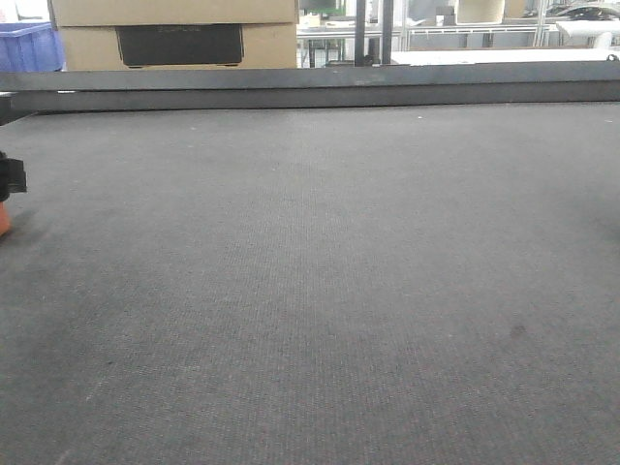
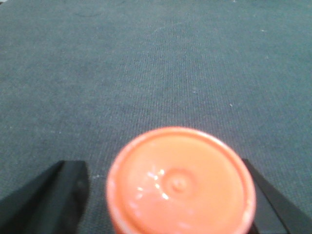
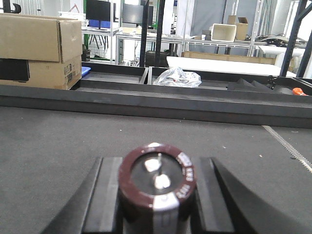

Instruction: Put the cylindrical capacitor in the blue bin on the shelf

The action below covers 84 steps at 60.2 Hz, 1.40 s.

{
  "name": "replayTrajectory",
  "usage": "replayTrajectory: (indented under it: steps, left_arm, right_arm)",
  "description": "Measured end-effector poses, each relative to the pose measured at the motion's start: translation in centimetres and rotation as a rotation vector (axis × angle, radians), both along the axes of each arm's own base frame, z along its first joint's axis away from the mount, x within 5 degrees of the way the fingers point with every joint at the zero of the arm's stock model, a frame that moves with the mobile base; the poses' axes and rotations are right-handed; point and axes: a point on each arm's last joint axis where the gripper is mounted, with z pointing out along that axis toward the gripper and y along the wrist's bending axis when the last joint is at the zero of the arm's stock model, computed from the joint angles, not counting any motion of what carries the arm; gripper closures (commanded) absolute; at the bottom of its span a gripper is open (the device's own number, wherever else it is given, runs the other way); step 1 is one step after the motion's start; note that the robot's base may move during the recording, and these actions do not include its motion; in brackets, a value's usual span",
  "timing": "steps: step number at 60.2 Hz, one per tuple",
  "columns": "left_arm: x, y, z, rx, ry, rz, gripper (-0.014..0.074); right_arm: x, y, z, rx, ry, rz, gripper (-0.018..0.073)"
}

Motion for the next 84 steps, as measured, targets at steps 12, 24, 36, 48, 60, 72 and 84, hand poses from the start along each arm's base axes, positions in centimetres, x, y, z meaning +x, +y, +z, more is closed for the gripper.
replayTrajectory:
  steps: [12,24,36,48,60,72,84]
  left_arm:
    - [-0.2,0.0,0.3,0.003,0.042,0.000,0.0706]
    - [-1.1,0.1,3.2,0.008,0.109,-0.002,0.0707]
    - [-1.8,0.1,9.2,0.011,0.164,-0.004,0.0707]
    - [-3.2,0.3,15.6,0.033,0.196,-0.011,0.0707]
    - [-5.2,0.6,20.9,0.097,0.219,-0.028,0.0707]
    - [-8.8,1.0,24.6,0.120,0.210,-0.033,0.0707]
    - [-13.6,1.4,27.0,0.119,0.165,-0.029,0.0707]
  right_arm:
    - [0.0,0.0,-0.2,0.000,0.027,0.000,0.0690]
    - [0.1,0.0,-0.2,0.001,0.132,0.003,0.0690]
    - [0.4,0.1,2.1,0.001,0.194,0.006,0.0690]
    - [0.1,0.1,4.1,0.001,0.284,0.009,0.0690]
    - [0.3,0.1,6.5,0.002,0.405,0.014,0.0690]
    - [-0.5,0.7,10.1,0.005,0.412,0.049,0.0690]
    - [-1.5,2.2,11.3,0.027,0.441,0.146,0.0690]
